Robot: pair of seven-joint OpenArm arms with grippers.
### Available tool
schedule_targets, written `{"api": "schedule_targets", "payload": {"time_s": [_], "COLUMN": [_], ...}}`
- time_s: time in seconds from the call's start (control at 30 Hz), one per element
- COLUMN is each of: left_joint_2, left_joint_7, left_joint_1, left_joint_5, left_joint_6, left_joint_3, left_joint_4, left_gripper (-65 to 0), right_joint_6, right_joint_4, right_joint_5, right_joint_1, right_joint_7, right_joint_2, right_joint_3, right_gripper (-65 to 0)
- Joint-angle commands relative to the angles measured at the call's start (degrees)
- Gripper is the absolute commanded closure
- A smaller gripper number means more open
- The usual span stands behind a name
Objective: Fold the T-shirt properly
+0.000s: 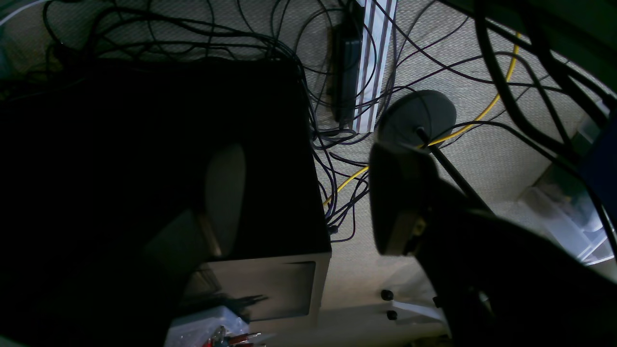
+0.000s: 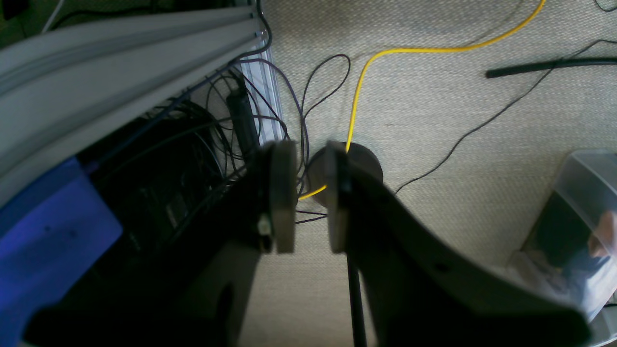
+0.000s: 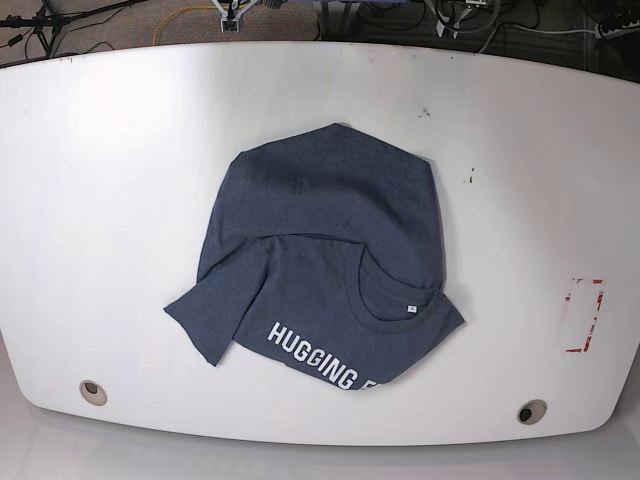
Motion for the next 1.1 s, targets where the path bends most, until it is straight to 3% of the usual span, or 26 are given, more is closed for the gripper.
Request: {"api": "schedule_targets", "payload": {"time_s": [0.0,1.07], "left_joint_2": [-0.1,-0.2], "left_joint_7": [-0.7,-1.1], "left_joint_1": [0.3,4.1], "left_joint_5": [0.1,0.0], "left_joint_6": [0.5,0.4], "left_joint_3": [-0.2,-0.5], "left_joint_4": [0.1,3.3], "left_gripper": [-38.2,-38.2], "right_joint_6": [0.1,0.0], "right_joint_4": [0.7,3.9], "right_joint_5": [-0.4,-0.3], "right_joint_1": [-0.4,-2.8], "right_joint_7": [-0.1,0.1], "right_joint_2": [-0.2,0.0], "right_joint_3": [-0.1,-0.1], "right_gripper": [-9.5,-9.9]}}
